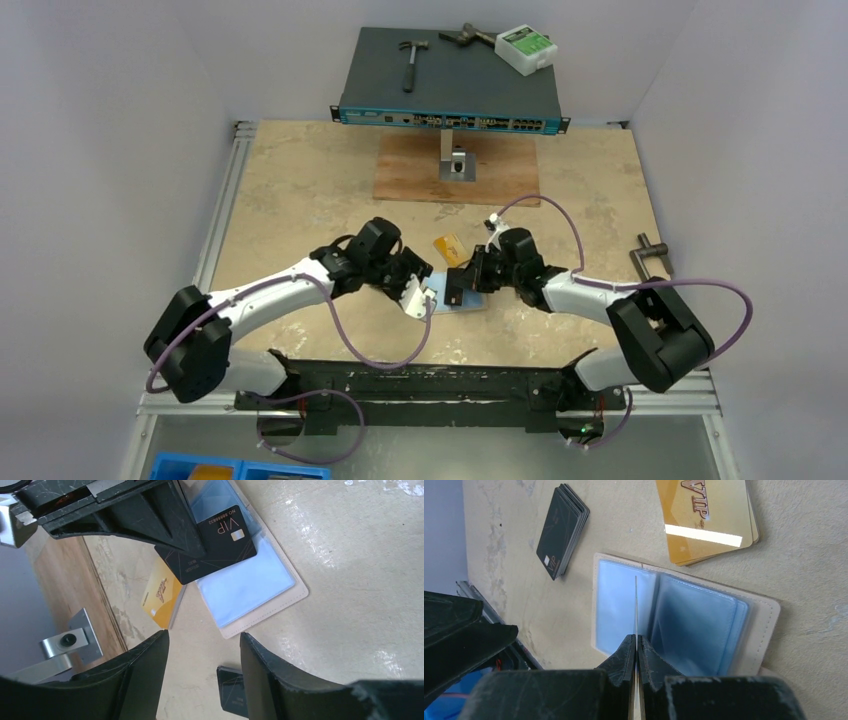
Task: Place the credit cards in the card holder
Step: Insert the credit card into the card holder.
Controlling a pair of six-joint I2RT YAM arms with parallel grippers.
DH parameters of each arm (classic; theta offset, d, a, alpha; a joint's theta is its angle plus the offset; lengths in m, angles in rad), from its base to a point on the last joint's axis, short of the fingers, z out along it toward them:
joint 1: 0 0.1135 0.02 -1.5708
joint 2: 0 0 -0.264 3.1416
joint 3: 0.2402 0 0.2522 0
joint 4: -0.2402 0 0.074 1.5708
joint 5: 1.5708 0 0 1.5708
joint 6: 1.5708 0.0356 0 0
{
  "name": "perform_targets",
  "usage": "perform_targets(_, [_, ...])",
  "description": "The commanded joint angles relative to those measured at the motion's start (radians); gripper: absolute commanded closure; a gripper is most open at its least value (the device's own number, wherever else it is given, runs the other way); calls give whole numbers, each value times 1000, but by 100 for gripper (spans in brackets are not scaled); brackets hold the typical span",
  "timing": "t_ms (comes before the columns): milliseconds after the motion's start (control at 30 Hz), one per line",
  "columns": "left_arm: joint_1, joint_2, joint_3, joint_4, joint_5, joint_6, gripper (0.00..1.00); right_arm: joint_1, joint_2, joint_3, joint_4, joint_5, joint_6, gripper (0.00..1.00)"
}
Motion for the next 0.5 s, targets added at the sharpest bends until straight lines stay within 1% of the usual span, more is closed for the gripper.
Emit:
perform_targets(0, [-10, 90, 59, -5, 52, -16, 48, -3, 6, 3, 50, -11, -7, 100])
perform_targets(167, [-25, 188, 56, 22, 35, 68, 53, -4, -2, -3, 65, -41, 5, 100])
perform_targets(333, [-43, 227, 5, 83, 5, 125, 62, -4, -21, -22, 80, -40, 19, 100])
perform_targets(467, [-52, 240, -24, 102, 2, 149, 65, -12, -30, -38, 101, -27, 28, 100])
